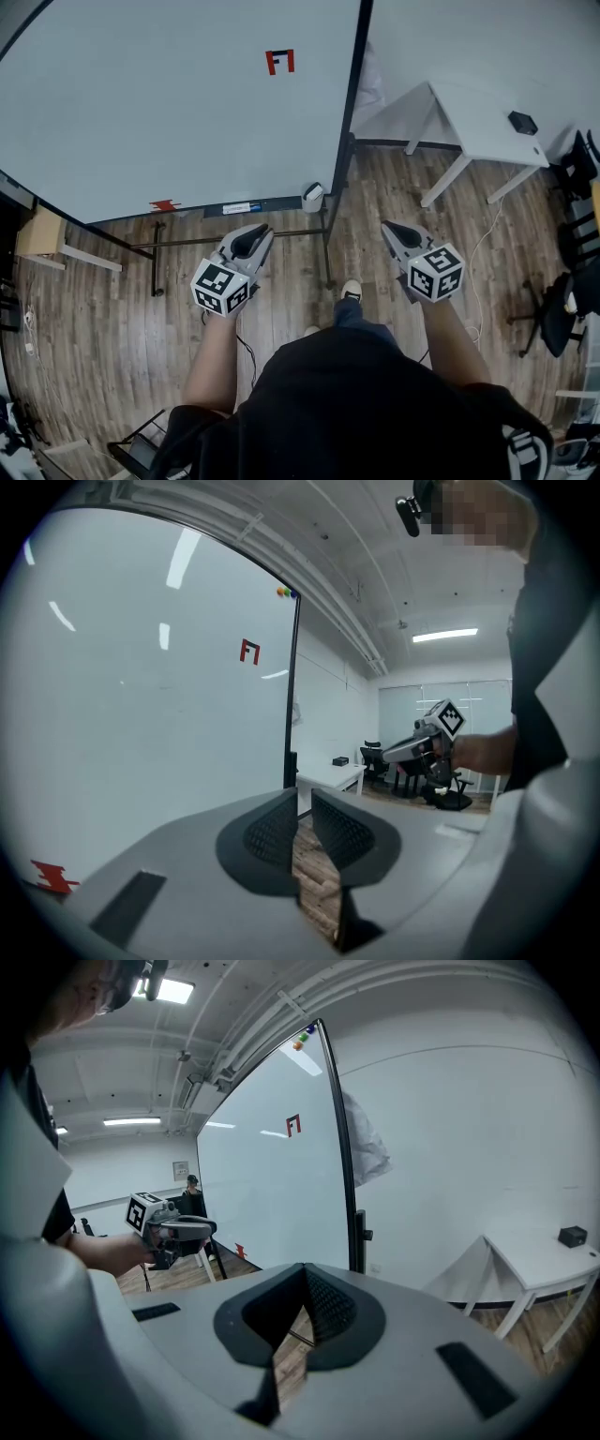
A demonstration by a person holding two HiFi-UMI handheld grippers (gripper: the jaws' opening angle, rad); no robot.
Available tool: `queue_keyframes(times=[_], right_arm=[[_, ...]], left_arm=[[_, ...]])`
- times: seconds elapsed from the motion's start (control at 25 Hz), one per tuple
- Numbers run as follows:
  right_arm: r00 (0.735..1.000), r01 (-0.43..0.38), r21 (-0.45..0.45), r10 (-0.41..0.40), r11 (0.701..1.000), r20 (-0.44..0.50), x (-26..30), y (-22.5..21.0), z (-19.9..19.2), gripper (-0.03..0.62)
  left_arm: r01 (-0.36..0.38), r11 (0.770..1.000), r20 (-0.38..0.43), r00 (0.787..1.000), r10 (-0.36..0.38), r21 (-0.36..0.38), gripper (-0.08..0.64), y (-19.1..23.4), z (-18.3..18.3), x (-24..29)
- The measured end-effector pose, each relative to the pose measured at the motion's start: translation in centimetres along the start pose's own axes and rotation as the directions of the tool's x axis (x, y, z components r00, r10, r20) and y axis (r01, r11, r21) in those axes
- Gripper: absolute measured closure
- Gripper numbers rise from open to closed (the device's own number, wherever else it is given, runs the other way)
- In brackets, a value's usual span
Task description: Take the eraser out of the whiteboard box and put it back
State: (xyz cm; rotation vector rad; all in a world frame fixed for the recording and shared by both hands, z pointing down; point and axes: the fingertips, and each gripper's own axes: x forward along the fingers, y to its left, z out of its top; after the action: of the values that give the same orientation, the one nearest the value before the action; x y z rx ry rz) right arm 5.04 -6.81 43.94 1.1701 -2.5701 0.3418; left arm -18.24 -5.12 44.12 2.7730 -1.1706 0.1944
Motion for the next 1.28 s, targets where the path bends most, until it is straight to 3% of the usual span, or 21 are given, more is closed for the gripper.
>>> queue_keyframes(times=[0.36, 1.28], right_arm=[[0.999, -0.036, -0.002, 0.036, 0.999, 0.004, 2.0, -3.3, 0.9, 0.597], [0.988, -0.128, 0.016, 0.129, 0.992, -0.088, 7.8, -8.5, -0.4, 0.597]], left_arm=[[-0.018, 1.0, -0.025, 1.0, 0.018, 0.017, 0.52, 0.9, 0.6, 3.4], [-0.048, 0.998, -0.085, 0.995, 0.044, -0.042, 0.52, 4.2, -1.6, 10.7]])
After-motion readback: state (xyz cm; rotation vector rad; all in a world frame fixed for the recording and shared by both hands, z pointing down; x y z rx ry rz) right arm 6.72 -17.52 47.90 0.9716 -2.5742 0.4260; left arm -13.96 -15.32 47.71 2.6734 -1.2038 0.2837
